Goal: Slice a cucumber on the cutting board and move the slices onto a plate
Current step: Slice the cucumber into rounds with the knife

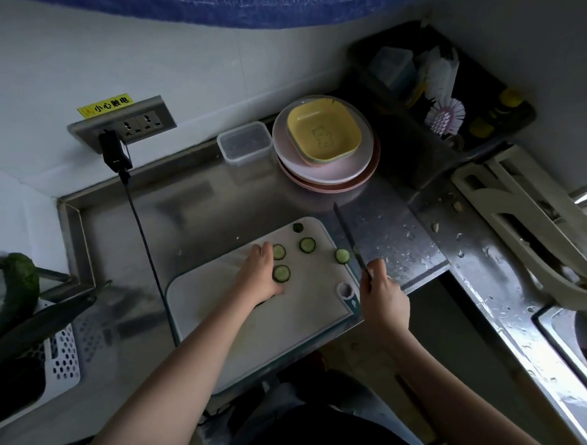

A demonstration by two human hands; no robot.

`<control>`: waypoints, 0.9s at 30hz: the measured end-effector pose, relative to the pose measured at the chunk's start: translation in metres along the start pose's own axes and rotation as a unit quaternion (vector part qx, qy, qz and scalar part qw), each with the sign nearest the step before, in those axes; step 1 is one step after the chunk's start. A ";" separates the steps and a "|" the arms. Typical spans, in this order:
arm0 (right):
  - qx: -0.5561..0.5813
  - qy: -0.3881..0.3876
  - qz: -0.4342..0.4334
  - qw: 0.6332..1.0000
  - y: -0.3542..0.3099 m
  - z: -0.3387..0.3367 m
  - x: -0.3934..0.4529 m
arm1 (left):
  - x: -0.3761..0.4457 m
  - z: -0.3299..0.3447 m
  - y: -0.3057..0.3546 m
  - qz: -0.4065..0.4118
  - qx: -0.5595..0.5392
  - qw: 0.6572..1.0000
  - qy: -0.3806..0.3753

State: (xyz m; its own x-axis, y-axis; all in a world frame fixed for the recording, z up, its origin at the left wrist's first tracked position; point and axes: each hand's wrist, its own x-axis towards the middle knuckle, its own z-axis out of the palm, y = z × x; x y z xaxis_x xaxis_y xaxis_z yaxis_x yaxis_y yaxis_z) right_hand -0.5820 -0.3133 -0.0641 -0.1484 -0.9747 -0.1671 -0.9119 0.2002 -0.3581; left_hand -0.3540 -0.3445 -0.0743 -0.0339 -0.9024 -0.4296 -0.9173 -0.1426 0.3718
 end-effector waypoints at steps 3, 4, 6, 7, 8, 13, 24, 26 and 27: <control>-0.032 -0.024 -0.009 0.999 0.003 0.004 -0.001 | 0.008 0.000 0.006 -0.005 0.015 1.000 0.006; -0.038 -0.030 -0.006 0.999 0.003 0.006 -0.003 | 0.011 0.000 0.008 -0.005 0.017 1.000 0.006; -0.040 -0.044 0.006 0.998 0.002 0.007 -0.006 | 0.015 0.000 0.009 -0.006 -0.011 1.000 0.012; -0.041 -0.053 0.009 0.998 0.001 0.008 -0.007 | 0.017 0.000 0.010 -0.007 -0.033 0.999 0.020; -0.046 -0.065 0.010 0.997 0.001 0.010 -0.008 | 0.019 0.000 0.011 -0.007 -0.050 0.998 0.030; -0.059 -0.085 0.007 0.995 -0.004 0.008 -0.012 | 0.026 0.006 0.014 -0.009 -0.110 0.991 0.070; -0.031 -0.112 -0.068 0.991 -0.044 0.028 -0.028 | 0.004 0.010 -0.015 0.026 -0.188 0.967 0.169; -0.020 -0.076 -0.073 0.994 -0.041 0.023 -0.026 | -0.007 0.008 -0.025 0.053 -0.138 0.971 0.188; -0.011 -0.058 -0.065 0.996 -0.037 0.020 -0.024 | -0.013 0.007 -0.028 0.071 -0.113 0.972 0.193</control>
State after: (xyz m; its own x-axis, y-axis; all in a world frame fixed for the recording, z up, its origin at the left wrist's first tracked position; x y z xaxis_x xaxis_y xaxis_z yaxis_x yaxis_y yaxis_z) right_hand -0.5367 -0.2951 -0.0647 0.0162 -0.9739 -0.2264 -0.9289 0.0691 -0.3638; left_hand -0.3303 -0.3259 -0.0851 0.0384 -0.9986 -0.0361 -0.8027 -0.0523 0.5941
